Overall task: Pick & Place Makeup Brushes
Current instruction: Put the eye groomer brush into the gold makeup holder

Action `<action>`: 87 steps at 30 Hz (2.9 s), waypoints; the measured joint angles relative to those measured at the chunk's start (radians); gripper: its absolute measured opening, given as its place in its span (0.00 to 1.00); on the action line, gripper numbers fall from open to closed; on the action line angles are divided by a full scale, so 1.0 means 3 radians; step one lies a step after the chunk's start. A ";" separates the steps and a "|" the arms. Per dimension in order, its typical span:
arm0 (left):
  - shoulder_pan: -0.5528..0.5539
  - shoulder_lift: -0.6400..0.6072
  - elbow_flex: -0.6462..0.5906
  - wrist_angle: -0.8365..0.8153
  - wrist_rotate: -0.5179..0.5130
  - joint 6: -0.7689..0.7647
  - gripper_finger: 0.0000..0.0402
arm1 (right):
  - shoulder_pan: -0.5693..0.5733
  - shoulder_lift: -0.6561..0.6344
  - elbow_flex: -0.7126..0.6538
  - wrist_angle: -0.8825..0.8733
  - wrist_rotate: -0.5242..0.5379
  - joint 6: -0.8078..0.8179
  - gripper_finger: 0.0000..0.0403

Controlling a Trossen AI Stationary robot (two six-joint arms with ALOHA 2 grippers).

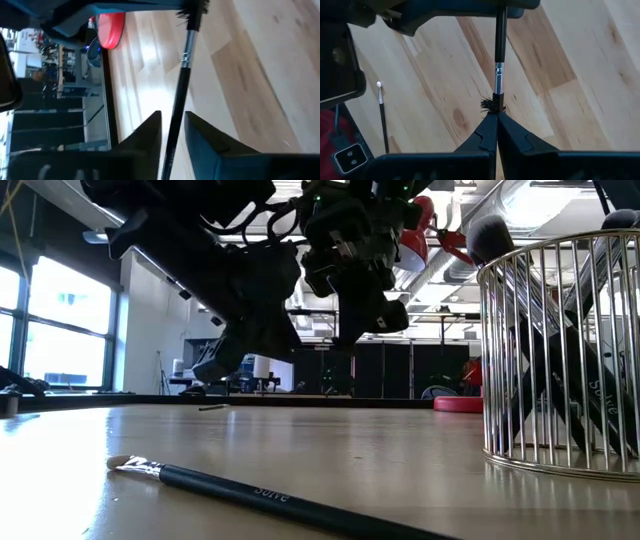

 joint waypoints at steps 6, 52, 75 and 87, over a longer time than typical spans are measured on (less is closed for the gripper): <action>0.0000 0.0002 -0.0010 -0.0088 0.0093 -0.0071 0.04 | -0.0001 0.0001 -0.0002 0.0074 0.0015 0.0006 0.00; 0.0192 -0.2183 -0.1781 0.0229 0.0721 -0.2754 0.03 | 0.0754 -0.0621 -0.1585 0.1241 0.1928 0.0495 0.19; 0.0191 -0.1621 -0.1829 0.2368 0.1504 -0.3090 0.03 | 0.0957 -0.0563 -0.2389 0.5582 0.2872 -0.0978 0.21; 0.0189 -0.1097 -0.1663 0.3622 0.2496 -0.2817 0.03 | 0.0907 -0.0850 -0.3244 0.5134 0.3438 -0.0008 0.09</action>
